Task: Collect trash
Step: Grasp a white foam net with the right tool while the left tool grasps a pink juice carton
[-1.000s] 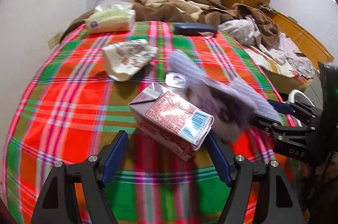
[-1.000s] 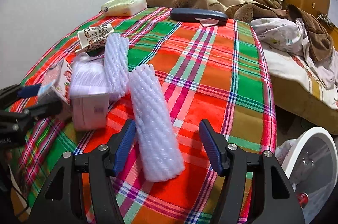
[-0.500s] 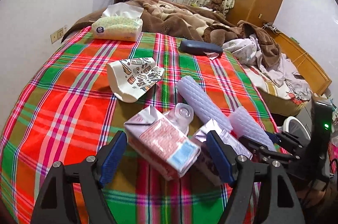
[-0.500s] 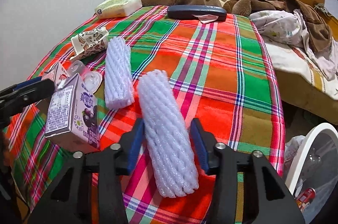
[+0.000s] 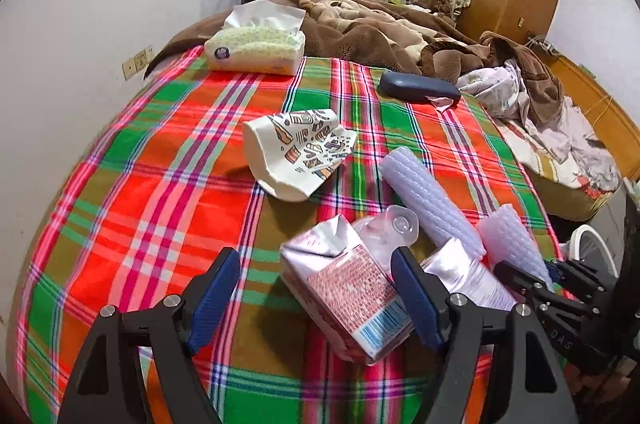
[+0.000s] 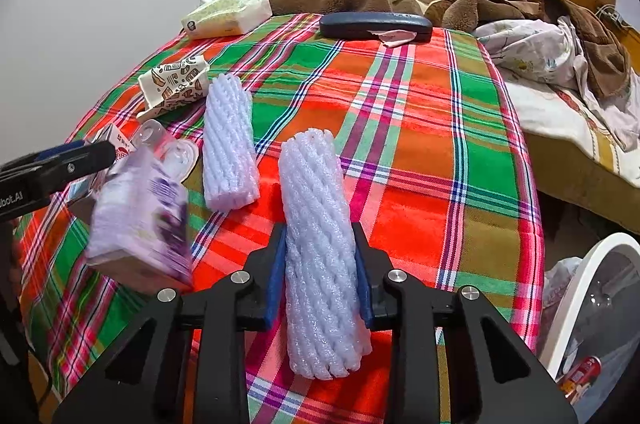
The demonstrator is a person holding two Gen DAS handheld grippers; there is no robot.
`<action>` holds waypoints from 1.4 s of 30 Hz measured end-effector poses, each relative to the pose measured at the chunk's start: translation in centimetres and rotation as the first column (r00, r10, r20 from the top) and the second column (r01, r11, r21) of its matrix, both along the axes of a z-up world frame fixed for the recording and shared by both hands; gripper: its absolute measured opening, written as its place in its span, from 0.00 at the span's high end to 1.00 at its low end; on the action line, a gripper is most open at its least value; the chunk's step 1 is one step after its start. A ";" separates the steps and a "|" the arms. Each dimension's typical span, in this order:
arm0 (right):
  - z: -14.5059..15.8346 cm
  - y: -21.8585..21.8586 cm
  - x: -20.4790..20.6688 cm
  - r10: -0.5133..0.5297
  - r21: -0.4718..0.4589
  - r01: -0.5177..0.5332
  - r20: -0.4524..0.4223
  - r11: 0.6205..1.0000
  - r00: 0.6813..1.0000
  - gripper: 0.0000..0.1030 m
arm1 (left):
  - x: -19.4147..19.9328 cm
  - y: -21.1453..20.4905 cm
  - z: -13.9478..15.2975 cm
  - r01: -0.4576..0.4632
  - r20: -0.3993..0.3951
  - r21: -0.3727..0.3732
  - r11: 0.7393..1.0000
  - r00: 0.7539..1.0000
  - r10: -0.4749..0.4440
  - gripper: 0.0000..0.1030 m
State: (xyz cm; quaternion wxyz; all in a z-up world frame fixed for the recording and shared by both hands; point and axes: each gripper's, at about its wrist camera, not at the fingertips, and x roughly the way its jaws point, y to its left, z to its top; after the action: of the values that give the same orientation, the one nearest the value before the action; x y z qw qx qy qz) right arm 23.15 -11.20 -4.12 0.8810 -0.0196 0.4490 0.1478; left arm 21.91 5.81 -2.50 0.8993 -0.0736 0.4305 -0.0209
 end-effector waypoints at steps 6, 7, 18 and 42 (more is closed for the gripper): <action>0.1 -0.6 -0.2 -0.019 0.011 0.019 0.001 1.000 1.000 0.70 | 0.6 -1.6 -1.7 0.019 -0.043 0.039 0.999 0.999 -0.017 0.25; 0.2 -0.7 -0.1 -0.022 0.014 0.022 0.003 1.000 1.000 0.70 | 0.5 -1.8 -1.8 0.021 -0.038 0.051 0.999 0.999 -0.019 0.25; 0.3 -0.8 -0.1 -0.023 0.023 0.023 0.009 0.999 1.000 0.71 | 0.8 -0.7 -2.0 -0.016 -0.030 0.012 1.000 0.999 0.016 0.64; 3.6 -4.1 -4.1 -0.117 0.122 0.103 0.110 0.987 0.987 0.76 | -4.0 -4.5 3.1 0.100 0.118 0.012 0.995 0.988 -0.101 0.66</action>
State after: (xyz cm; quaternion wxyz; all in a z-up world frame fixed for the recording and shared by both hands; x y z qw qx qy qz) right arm 19.08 -15.33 -0.49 0.9122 0.0478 0.3879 0.1233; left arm 17.90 1.35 0.63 0.9213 -0.0479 0.3796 -0.0693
